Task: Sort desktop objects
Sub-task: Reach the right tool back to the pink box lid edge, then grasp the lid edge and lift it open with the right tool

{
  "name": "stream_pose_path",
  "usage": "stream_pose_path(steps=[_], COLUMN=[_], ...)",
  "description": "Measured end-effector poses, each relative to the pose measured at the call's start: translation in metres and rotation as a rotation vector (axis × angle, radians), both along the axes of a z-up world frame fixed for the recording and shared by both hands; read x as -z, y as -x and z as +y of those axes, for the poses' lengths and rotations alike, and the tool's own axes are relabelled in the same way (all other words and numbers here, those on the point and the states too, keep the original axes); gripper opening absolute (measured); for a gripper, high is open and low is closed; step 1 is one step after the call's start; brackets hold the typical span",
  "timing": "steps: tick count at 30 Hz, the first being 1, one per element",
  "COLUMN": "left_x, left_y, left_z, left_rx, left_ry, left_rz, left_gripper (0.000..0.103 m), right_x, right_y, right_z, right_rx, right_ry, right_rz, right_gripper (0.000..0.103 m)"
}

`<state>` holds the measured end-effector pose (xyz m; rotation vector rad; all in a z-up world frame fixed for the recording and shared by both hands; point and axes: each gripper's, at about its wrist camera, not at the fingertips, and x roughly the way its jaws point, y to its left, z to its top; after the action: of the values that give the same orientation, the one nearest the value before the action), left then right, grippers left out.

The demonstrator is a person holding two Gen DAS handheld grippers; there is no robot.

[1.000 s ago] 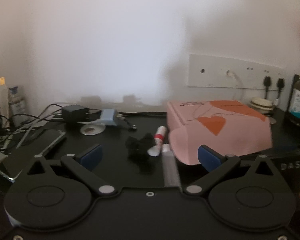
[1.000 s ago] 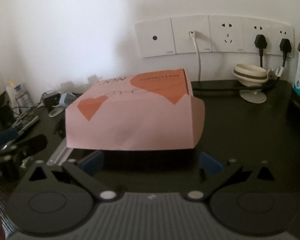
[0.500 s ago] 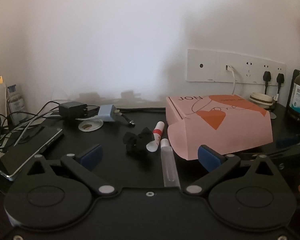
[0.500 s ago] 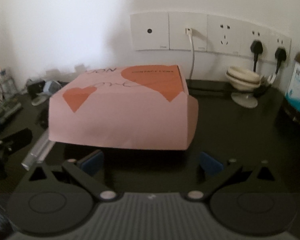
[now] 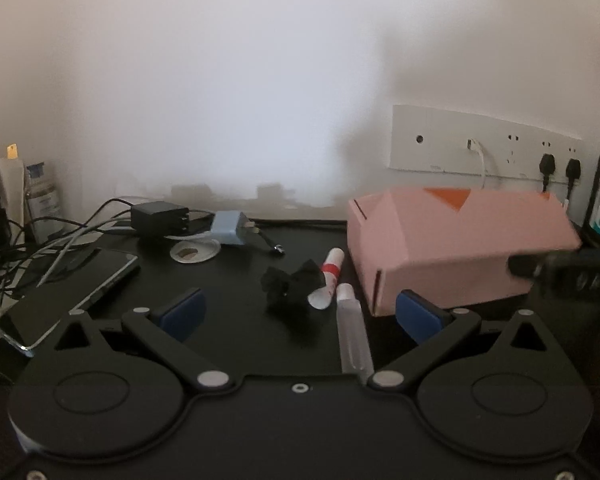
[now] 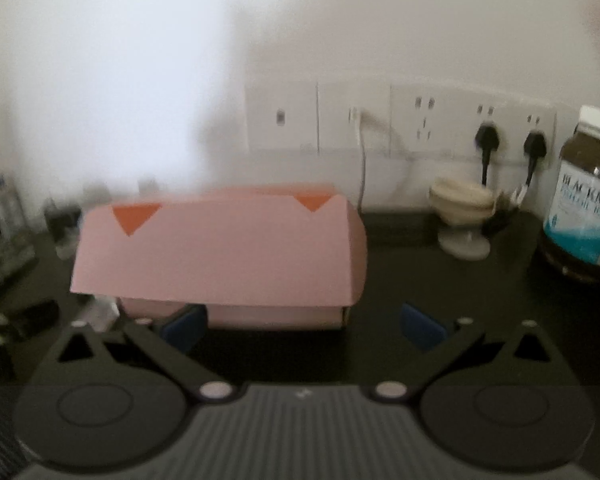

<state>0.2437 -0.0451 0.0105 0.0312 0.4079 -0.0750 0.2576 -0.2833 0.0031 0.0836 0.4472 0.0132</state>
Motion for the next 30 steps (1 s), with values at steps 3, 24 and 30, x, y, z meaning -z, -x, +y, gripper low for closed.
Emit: stream_pose_path(steps=[3, 24, 30], left_x=[0.0, -0.007, -0.006], left_y=[-0.001, -0.004, -0.005], left_z=[-0.002, 0.015, 0.016], left_rx=[-0.012, -0.003, -0.001], left_ry=[-0.03, 0.05, 0.05], left_rz=[-0.012, -0.018, 0.002], left_gripper=[0.103, 0.103, 0.103], right_x=[-0.005, -0.008, -0.01], right_y=[0.006, -0.066, -0.049], right_z=[-0.001, 0.01, 0.009], right_rx=[0.024, 0.131, 0.1], right_ry=[-0.017, -0.042, -0.052], right_rz=[-0.102, 0.166, 0.237], right_gripper=[0.102, 0.102, 0.102])
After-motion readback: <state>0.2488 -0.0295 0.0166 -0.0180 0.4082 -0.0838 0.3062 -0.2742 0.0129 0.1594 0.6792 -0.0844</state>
